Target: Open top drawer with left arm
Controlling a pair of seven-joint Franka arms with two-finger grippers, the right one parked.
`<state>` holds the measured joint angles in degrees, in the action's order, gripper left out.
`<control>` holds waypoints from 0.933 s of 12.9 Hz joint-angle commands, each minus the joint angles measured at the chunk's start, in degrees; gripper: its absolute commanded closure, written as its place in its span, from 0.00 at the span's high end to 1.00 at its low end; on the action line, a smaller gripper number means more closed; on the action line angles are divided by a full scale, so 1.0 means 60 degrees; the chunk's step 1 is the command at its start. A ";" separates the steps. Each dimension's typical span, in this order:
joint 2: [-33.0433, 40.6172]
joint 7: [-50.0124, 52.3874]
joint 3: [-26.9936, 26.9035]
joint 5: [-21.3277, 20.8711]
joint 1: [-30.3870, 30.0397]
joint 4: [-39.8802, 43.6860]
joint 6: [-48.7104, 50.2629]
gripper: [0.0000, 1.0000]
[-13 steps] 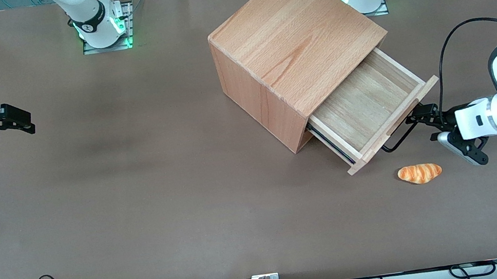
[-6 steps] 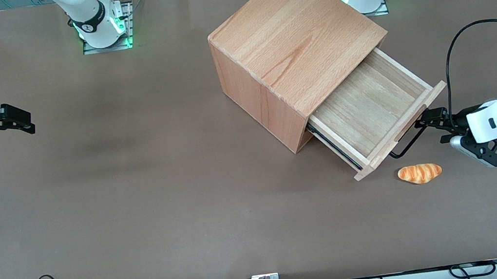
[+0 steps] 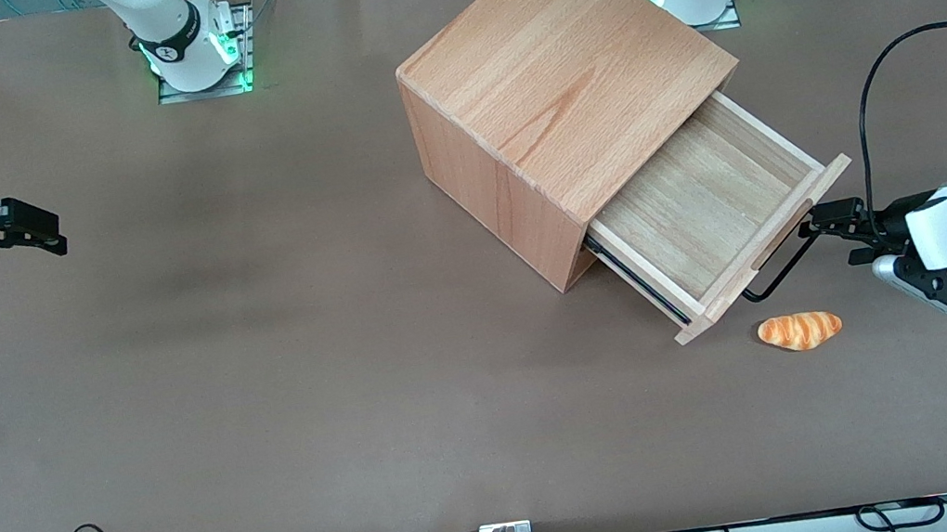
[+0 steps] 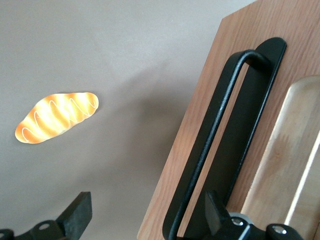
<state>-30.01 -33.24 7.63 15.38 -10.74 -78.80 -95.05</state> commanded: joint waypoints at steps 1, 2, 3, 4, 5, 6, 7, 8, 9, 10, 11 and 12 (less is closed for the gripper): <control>-0.0139 0.0150 0.0002 0.0279 -0.0144 0.0739 0.0576 1.00; -0.0139 0.0194 -0.0012 0.0250 -0.0144 0.0958 0.0781 1.00; -0.0110 0.0339 -0.0027 0.0206 -0.0159 0.1149 0.0972 1.00; -0.0096 0.0529 -0.0085 0.0162 -0.0173 0.1238 0.1032 1.00; -0.0081 0.0734 -0.0100 0.0147 -0.0202 0.1239 0.1032 1.00; 0.0050 0.0910 -0.0187 0.0046 -0.0203 0.1239 0.1032 1.00; 0.0283 0.1086 -0.0203 -0.0318 -0.0203 0.1239 0.1047 1.00; 0.0459 0.1262 -0.0217 -0.0626 -0.0203 0.1239 0.1047 1.00; 0.0650 0.1452 -0.0217 -0.0861 -0.0203 0.1239 0.1047 1.00; 0.0869 0.1657 -0.0203 -0.1168 -0.0203 0.1224 0.1047 1.00; 0.1074 0.1905 -0.0203 -0.1331 -0.0203 0.1166 0.1047 1.00; 0.1308 0.2198 -0.0217 -0.1492 -0.0203 0.1108 0.1076 1.00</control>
<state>-25.43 -23.06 6.42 8.79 -12.02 -71.10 -89.56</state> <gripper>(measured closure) 0.000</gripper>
